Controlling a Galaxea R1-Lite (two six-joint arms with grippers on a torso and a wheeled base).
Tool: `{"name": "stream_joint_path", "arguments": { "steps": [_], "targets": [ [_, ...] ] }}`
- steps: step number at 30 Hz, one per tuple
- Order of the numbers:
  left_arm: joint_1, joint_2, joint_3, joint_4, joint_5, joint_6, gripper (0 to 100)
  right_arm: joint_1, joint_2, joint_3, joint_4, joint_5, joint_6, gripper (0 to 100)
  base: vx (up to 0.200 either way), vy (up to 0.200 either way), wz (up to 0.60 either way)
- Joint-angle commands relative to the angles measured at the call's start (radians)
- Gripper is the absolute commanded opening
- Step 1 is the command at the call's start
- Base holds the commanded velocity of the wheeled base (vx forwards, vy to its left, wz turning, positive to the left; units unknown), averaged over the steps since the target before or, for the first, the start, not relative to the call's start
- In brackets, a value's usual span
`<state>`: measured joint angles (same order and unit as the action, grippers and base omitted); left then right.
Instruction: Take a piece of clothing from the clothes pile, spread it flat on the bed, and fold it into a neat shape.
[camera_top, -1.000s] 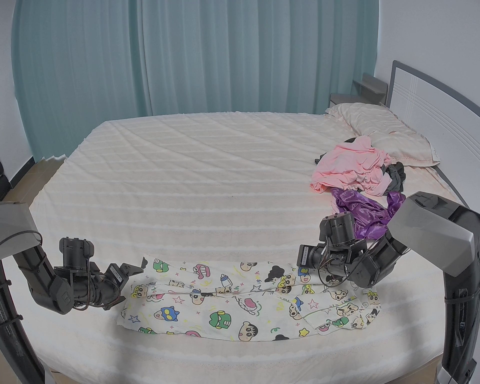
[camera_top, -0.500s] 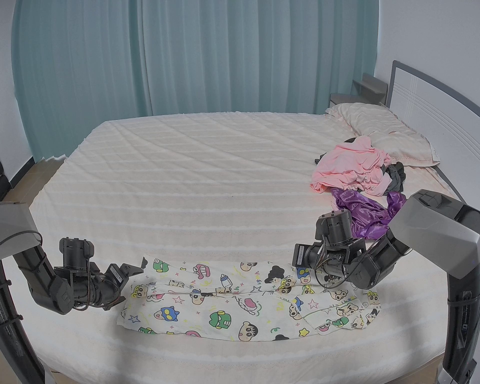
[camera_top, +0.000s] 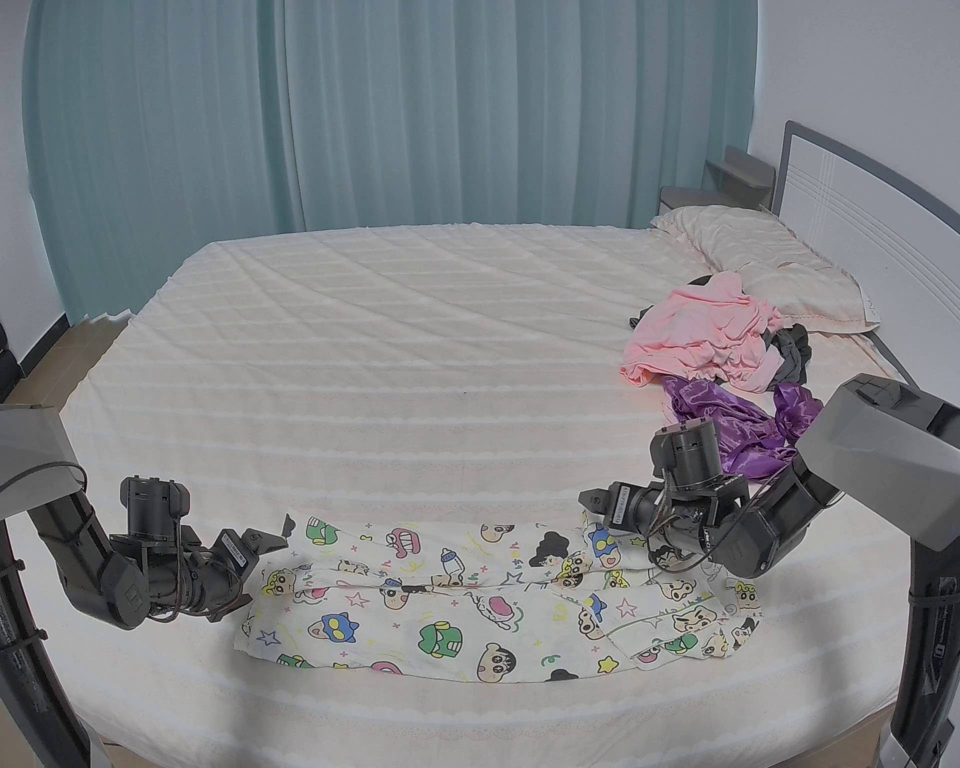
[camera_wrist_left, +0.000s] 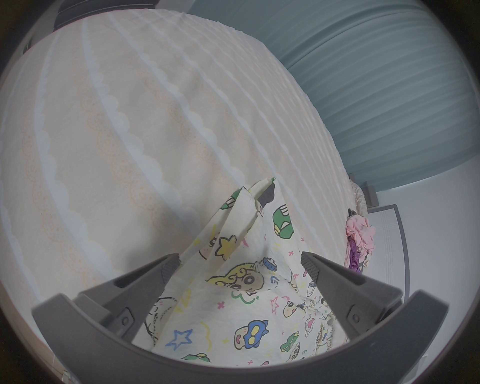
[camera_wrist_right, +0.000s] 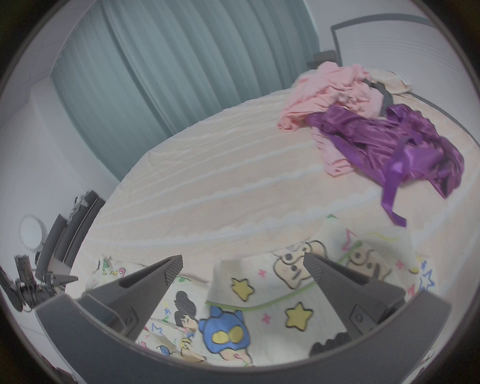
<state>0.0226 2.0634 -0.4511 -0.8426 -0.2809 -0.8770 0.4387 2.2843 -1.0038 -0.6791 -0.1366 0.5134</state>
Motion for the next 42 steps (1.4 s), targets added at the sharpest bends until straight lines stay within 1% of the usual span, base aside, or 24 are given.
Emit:
{"name": "stream_joint_path", "arguments": {
  "steps": [1, 3, 4, 6, 11, 16, 24, 25, 28, 30, 31, 32, 33, 34, 36, 38, 39, 40, 41, 42],
  "targets": [
    [0.000, 0.001, 0.002, -0.007, 0.000, 0.000, 100, -0.040, -0.017, 0.070, 0.001, -0.006, 0.059, 100, 0.000, 0.000, 0.00],
    [0.000, 0.003, 0.003, -0.016, 0.000, 0.000, 100, -0.049, -0.011, 0.091, 0.003, -0.005, 0.091, 100, 0.000, 0.000, 0.00],
    [0.000, 0.003, 0.014, -0.030, 0.000, 0.000, 100, -0.057, 0.001, 0.117, -0.002, -0.003, 0.135, 100, 0.000, 0.000, 0.00],
    [0.000, 0.007, 0.025, -0.053, 0.000, -0.002, 100, -0.075, 0.011, 0.142, -0.003, -0.005, 0.181, 100, 0.000, 0.000, 0.00],
    [0.002, 0.017, 0.038, -0.102, 0.000, -0.005, 100, -0.120, -0.008, 0.185, -0.017, 0.000, 0.237, 100, 0.000, 0.000, 0.00],
    [0.002, 0.015, 0.035, -0.112, 0.005, -0.002, 100, -0.126, -0.086, 0.241, -0.074, 0.002, 0.261, 100, 0.000, 0.000, 0.00],
    [0.002, -0.026, 0.037, -0.122, 0.025, 0.000, 100, -0.130, -0.220, 0.349, -0.131, 0.000, 0.263, 100, 0.000, 0.000, 0.00],
    [0.002, -0.065, 0.029, -0.116, 0.031, -0.002, 100, -0.132, -0.247, 0.404, -0.142, -0.001, 0.263, 100, 0.000, 0.000, 0.00],
    [-0.003, -0.120, 0.008, -0.099, 0.026, -0.002, 100, -0.132, -0.270, 0.473, -0.171, -0.005, 0.263, 100, 0.000, 0.000, 0.00],
    [-0.041, -0.140, -0.089, 0.013, 0.026, 0.013, 100, -0.132, -0.287, 0.541, -0.232, -0.005, 0.263, 100, 0.000, 0.000, 0.00],
    [-0.052, -0.143, -0.133, 0.086, 0.029, 0.033, 100, -0.132, -0.289, 0.556, -0.257, -0.006, 0.263, 100, 0.000, 0.000, 0.00],
    [-0.061, -0.144, -0.187, 0.188, 0.037, 0.061, 100, -0.132, -0.289, 0.573, -0.287, -0.006, 0.261, 100, 0.000, 0.000, 0.00],
    [-0.064, -0.144, -0.195, 0.203, 0.038, 0.066, 100, -0.132, -0.287, 0.576, -0.293, -0.006, 0.261, 100, 0.000, 0.000, 0.00],
    [-0.092, -0.146, -0.284, 0.382, 0.057, 0.110, 100, -0.130, -0.282, 0.611, -0.336, -0.006, 0.260, 100, 0.000, 0.000, 0.00],
    [-0.102, -0.135, -0.345, 0.516, 0.065, 0.156, 100, -0.126, -0.275, 0.648, -0.375, -0.006, 0.260, 100, 0.000, 0.000, 0.00],
    [-0.102, -0.128, -0.356, 0.540, 0.060, 0.185, 100, -0.126, -0.269, 0.662, -0.392, -0.006, 0.260, 100, 0.000, 0.000, 0.00],
    [-0.104, -0.097, -0.356, 0.542, 0.058, 0.240, 100, -0.126, -0.256, 0.677, -0.416, -0.008, 0.257, 100, 0.000, 0.000, 0.00],
    [-0.104, -0.082, -0.356, 0.540, 0.058, 0.270, 100, -0.126, -0.255, 0.683, -0.430, -0.008, 0.255, 100, 0.000, 0.000, 0.00],
    [-0.104, -0.077, -0.356, 0.540, 0.058, 0.279, 100, -0.126, -0.255, 0.686, -0.435, -0.008, 0.255, 100, 0.000, 0.000, 0.00],
    [-0.104, -0.063, -0.360, 0.540, 0.055, 0.317, 100, -0.126, -0.261, 0.695, -0.459, -0.006, 0.252, 100, 0.000, 0.000, 0.00]
  ]
}}
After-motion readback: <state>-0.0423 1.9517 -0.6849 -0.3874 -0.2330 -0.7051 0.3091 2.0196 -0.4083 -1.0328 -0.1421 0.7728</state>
